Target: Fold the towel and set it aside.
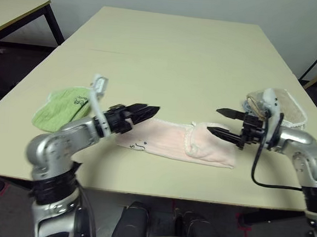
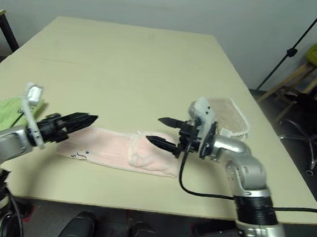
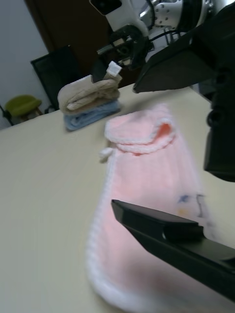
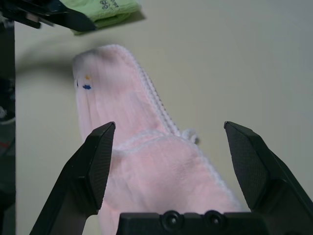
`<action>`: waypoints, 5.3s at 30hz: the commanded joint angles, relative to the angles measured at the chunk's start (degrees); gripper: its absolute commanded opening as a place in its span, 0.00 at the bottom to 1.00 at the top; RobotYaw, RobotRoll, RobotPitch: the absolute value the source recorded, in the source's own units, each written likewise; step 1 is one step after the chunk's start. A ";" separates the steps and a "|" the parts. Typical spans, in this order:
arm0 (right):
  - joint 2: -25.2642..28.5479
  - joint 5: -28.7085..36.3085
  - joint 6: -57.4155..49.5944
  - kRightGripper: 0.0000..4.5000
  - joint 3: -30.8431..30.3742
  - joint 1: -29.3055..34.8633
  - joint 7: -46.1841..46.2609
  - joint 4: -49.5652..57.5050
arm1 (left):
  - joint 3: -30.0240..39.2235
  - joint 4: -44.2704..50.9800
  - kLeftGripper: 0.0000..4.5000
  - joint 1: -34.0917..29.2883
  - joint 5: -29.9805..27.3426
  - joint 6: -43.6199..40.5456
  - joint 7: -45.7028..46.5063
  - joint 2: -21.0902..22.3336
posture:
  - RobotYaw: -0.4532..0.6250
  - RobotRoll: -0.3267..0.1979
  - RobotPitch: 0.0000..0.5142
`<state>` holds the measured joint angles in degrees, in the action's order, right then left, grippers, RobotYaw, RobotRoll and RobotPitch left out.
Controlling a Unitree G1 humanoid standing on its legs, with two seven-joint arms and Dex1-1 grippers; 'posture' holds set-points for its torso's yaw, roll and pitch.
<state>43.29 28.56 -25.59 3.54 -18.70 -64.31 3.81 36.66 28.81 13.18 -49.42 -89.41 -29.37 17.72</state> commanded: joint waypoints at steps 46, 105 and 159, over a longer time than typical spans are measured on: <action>14.14 5.72 -1.62 1.00 5.51 6.08 -15.33 4.03 | 11.71 -4.04 0.01 0.88 -12.09 4.83 44.42 -20.51 | 0.57 0.62 0.24; 17.88 7.38 -6.22 1.00 11.33 13.97 -14.91 7.37 | -52.42 -24.58 0.01 22.97 -15.79 17.86 6.20 3.92 | 0.49 0.62 0.24; -5.70 8.35 -12.53 0.00 -8.96 -1.09 -1.95 9.93 | -45.59 -16.39 0.00 6.80 15.34 50.84 -23.90 17.95 | 0.54 0.62 0.21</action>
<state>37.75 37.63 -38.60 -4.12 -20.68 -66.49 12.96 -7.75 13.40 20.20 -35.32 -39.50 -52.57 36.06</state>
